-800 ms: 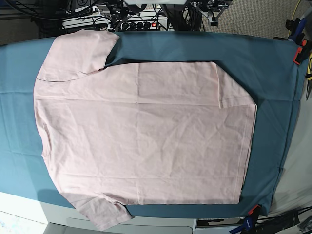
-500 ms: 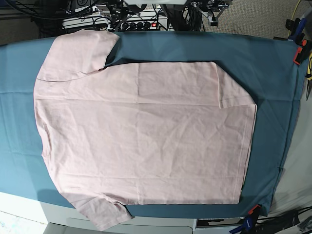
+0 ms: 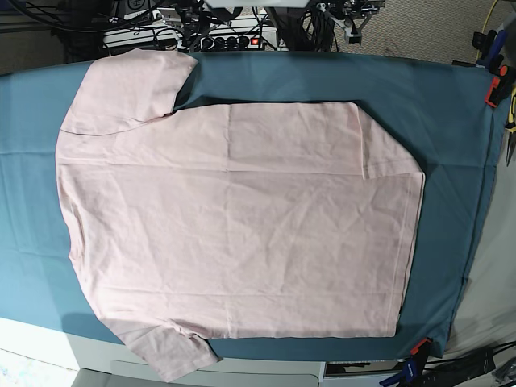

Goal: Fold the T-shirt properly
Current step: 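Move both grippers from rest toward the pink T-shirt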

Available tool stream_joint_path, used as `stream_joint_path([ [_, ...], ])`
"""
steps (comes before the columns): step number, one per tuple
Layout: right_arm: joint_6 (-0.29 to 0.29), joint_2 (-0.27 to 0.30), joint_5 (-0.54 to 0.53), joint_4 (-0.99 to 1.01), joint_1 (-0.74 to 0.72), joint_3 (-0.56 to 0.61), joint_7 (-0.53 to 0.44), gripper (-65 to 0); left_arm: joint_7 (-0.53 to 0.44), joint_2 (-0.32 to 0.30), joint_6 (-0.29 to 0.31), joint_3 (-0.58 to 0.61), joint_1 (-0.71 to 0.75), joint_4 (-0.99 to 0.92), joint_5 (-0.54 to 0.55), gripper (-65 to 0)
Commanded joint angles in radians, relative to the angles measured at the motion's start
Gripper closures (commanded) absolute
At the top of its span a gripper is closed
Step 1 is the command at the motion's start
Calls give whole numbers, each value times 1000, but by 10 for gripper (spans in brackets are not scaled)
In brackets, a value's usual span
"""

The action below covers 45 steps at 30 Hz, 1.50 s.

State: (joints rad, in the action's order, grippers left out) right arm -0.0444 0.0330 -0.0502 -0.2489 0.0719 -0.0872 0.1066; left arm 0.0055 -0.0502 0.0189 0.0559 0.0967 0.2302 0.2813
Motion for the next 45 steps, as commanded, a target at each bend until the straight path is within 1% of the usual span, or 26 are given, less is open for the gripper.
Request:
stream_joint_path([
  [1, 5, 3, -1, -6, 0, -1, -10, -76, -3, 0, 0, 0, 3, 4, -1, -91],
  [6, 5, 4, -1, -6, 0, -1, -2, -76, -3, -1, 0, 0, 3, 4, -1, -91],
  [10, 5, 14, -1, -6, 1, -1, 24, -76, 5, -20, 0, 0, 21, 21, -1, -91],
  [13, 5, 31, 0, -26, 22, -1, 24, -76, 47, -49, -1, 0, 86, 118, -2, -91],
  [16, 5, 48, 38, -101, 79, -1, 26, -76, 75, -80, -1, 0, 170, 245, -2, -91],
  [20, 5, 70, 55, -235, 177, 0, 72, -76, 129, -129, 0, 0, 282, 409, -2, -91],
  [23, 5, 89, 55, -361, 266, 0, 139, -76, 188, -170, -1, 0, 382, 554, -2, -91],
  [24, 9, 95, 55, -414, 300, 0, 171, -76, 225, -185, -1, 0, 419, 614, -2, -91],
  [25, 19, 100, 55, -472, 338, 0, 190, -76, 260, -202, 0, 0, 459, 681, -2, -91],
  [26, 45, 104, 55, -532, 377, 0, 198, -76, 282, -220, -1, 0, 503, 752, -2, -91],
  [27, 76, 109, 55, -594, 418, 0, 201, -76, 294, -240, -1, 0, 550, 824, -2, -91],
  [29, 115, 121, 68, -716, 503, 0, 201, -76, 303, -284, -2, -6, 652, 970, -9, -91],
  [31, 124, 141, 94, -836, 586, 0, 204, -76, 302, -325, 0, -32, 761, 1121, -29, -91],
  [33, 124, 172, 113, -949, 663, 0, 213, -76, 304, -364, 1, -72, 869, 1271, -27, -91],
  [34, 125, 190, 127, -1003, 700, 0, 224, -76, 313, -382, 2, -95, 917, 1343, -14, -91],
  [36, 133, 228, 163, -1104, 776, -2, 230, -76, 343, -415, 10, -149, 1008, 1485, 44, -91],
  [37, 149, 243, 185, -1151, 810, -4, 229, -76, 357, -428, 29, -178, 1049, 1552, 76, -91],
  [39, 174, 266, 210, -1239, 867, -18, 222, -76, 386, -447, 94, -242, 1117, 1679, 119, -91],
  [41, 177, 282, 218, -1324, 914, -47, 225, -76, 426, -455, 158, -308, 1164, 1799, 168, -91],
  [45, 175, 306, 222, -1477, 982, -136, 237, -76, 521, -455, 274, -425, 1208, 2006, 314, -91],
])
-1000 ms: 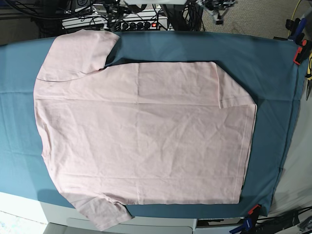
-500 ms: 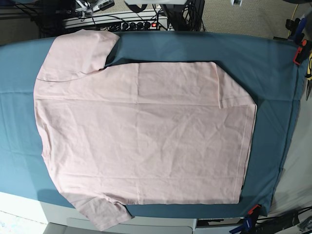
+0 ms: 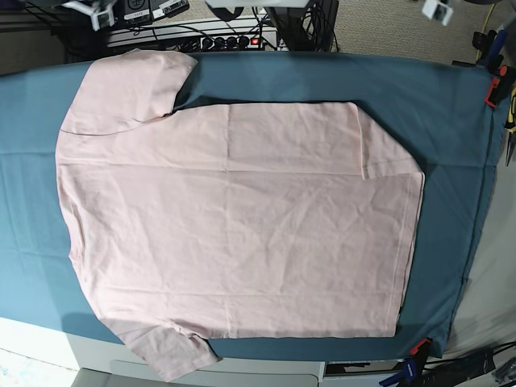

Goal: Fold the T-shirt properly
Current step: 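Move both grippers from rest toward the pink T-shirt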

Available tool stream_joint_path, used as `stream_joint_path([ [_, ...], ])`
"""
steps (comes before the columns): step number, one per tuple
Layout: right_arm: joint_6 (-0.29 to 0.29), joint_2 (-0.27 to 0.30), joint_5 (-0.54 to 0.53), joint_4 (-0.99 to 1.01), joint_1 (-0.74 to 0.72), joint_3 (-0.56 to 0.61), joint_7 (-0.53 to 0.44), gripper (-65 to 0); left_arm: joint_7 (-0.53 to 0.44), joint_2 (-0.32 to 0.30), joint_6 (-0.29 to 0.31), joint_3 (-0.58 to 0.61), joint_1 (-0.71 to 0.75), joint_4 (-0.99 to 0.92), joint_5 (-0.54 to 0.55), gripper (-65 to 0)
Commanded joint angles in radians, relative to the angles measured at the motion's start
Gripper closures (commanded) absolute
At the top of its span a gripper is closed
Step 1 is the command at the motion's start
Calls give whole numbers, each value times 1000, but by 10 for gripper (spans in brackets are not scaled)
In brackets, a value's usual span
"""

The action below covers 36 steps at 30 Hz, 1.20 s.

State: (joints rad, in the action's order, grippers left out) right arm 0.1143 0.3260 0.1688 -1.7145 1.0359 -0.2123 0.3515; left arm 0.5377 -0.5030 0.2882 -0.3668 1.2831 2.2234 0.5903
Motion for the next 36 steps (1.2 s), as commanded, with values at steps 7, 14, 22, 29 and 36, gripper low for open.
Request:
stream_joint_path([
  [7, -68, 26, -217, -242, 59, -230, 13, -76, 8, -2, 80, -81, 18, 133, 47, -91],
  [14, -522, 11, -700, -321, -94, -540, 132, -76, 4, -2, 80, -80, -45, 133, 54, -91],
  [22, -812, -61, -1185, -163, -332, -647, 381, -76, 4, -2, 80, -80, -103, 133, 53, -91],
  [29, -812, -181, -1409, 99, -407, -647, 502, -77, 7, -3, 80, -80, -103, 133, 53, -91],
  [36, -812, -218, -1268, 122, -386, -647, 399, -166, 24, -16, 160, -80, -103, 133, 49, -166],
])
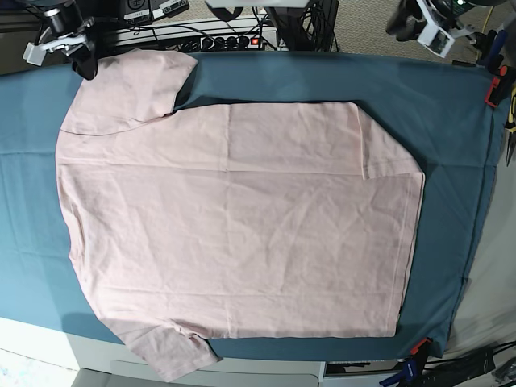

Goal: Fold the T-shirt properly
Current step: 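Move both grippers from rest toward the pink T-shirt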

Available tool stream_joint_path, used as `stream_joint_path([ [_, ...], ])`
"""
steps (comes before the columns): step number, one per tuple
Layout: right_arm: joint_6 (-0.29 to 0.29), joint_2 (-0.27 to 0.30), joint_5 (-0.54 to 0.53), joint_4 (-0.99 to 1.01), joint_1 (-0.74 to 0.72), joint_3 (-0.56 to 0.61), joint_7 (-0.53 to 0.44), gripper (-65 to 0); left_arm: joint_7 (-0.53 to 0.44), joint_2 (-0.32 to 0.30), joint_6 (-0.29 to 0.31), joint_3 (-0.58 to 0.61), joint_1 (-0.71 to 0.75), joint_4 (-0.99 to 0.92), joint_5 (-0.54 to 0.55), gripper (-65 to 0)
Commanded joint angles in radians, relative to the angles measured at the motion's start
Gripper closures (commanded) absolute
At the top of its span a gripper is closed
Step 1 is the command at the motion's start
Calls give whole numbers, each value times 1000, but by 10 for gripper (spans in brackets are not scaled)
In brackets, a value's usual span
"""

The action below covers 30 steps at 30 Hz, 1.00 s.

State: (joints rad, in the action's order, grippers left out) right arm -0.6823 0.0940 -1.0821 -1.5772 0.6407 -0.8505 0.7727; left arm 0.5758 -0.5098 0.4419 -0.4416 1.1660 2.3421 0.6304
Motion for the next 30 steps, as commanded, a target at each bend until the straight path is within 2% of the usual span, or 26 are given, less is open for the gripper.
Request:
stream_joint_path([
  [1, -15, 14, -4, -16, 9, -9, -24, -166, -14, -10, 9, -6, 14, 14, 9, -192],
  [4, -14, 14, -2, -16, 6, -15, -21, -179, -15, -9, 8, -6, 12, 14, 10, -245],
  [7, -8, 14, -2, -16, -6, -41, -9, -281, -14, -9, 8, -6, 11, 14, 10, -246],
  [8, 0, 15, -2, -16, -11, -55, -9, -290, -14, -9, 8, -6, 11, 14, 10, -246],
  [12, 28, 25, -1, -16, -35, -111, 2, -290, -14, -9, 8, -6, 11, 14, 10, -246],
  [18, 74, 36, 12, -11, -67, -111, 26, -289, -14, -9, 8, -6, 9, 14, 10, -246],
  [30, 85, 30, 21, -11, -78, -98, 59, -289, -14, -9, 8, -6, -5, 14, 10, -246],
])
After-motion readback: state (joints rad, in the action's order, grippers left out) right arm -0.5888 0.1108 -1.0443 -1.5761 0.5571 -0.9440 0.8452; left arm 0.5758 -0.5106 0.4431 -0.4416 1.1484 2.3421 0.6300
